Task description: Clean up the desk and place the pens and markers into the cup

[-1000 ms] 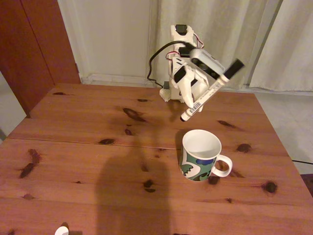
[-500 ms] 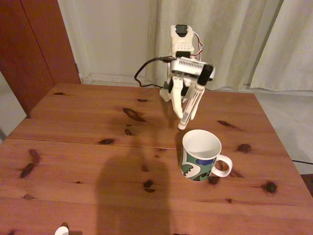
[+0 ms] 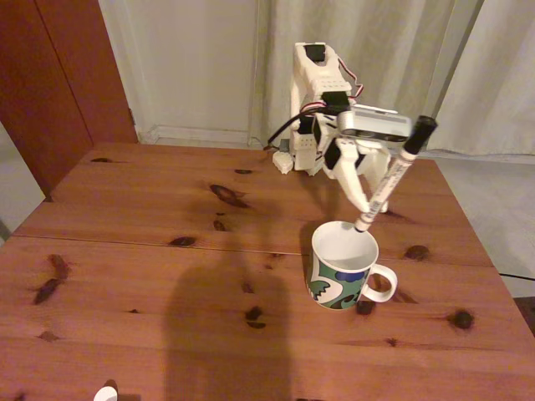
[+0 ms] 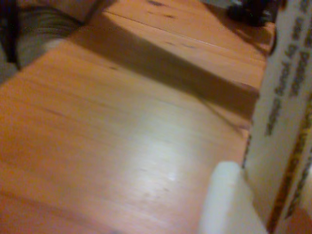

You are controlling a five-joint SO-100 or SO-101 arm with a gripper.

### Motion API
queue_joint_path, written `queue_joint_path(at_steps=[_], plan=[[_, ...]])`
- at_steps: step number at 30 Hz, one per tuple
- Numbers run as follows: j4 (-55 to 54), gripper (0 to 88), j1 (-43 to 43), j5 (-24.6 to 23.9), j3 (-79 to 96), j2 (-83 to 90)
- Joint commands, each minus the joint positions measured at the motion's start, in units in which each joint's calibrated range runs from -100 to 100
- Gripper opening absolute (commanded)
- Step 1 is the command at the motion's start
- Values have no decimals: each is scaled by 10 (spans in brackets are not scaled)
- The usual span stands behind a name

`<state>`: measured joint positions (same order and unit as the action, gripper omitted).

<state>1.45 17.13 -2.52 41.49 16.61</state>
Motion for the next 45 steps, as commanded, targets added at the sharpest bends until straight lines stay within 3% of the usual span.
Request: queue_joint_path(at_steps=[1,19,26,33,45], plan=[[-16,7,8,-2,-24,2],[-17,8,1,-15,48,-7],[-87,14,-8,-16,57,-28],[-86,131,-12,-15,57,-33],[-85,137,-12,-14,57,-32]])
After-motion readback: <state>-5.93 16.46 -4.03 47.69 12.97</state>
